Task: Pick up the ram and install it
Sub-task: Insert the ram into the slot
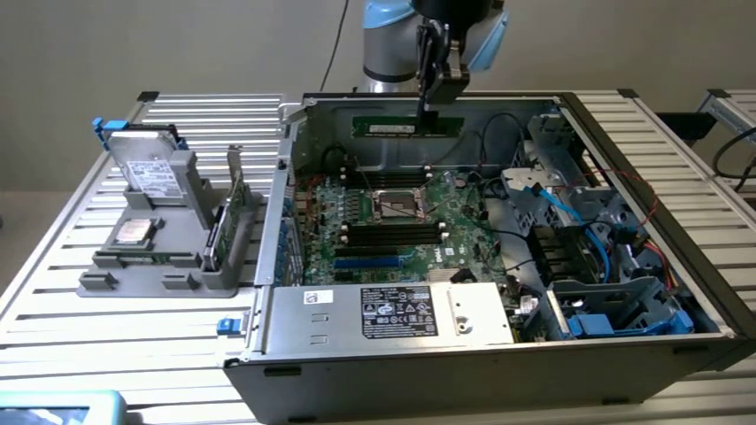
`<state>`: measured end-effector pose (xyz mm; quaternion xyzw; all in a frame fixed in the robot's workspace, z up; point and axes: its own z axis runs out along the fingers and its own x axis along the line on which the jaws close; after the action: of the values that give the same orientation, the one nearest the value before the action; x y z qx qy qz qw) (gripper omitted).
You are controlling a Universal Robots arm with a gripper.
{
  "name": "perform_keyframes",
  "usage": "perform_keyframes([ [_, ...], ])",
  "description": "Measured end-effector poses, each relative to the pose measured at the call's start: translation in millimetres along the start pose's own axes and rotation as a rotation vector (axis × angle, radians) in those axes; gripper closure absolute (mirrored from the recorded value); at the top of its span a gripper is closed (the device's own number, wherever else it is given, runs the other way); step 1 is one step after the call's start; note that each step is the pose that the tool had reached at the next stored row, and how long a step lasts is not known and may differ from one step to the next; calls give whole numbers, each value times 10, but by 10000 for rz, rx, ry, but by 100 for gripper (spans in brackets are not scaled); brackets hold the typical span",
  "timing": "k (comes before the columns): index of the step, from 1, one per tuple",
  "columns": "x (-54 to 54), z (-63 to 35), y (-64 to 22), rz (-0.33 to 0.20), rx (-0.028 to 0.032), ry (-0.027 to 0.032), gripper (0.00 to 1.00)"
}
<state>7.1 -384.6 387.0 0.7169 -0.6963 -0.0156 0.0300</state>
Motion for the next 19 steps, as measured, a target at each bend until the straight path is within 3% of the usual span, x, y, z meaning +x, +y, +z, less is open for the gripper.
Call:
perform_keyframes([
  [3, -1, 29, 1, 70, 31, -2, 87],
  [9, -4, 72, 10, 199, 219, 45, 87],
  [10, -5, 77, 14, 207, 258, 77, 87],
  [12, -7, 84, 24, 221, 372, 191, 87],
  [14, -11, 92, 36, 228, 445, 295, 87],
  [19, -42, 138, 79, 235, 573, 353, 87],
])
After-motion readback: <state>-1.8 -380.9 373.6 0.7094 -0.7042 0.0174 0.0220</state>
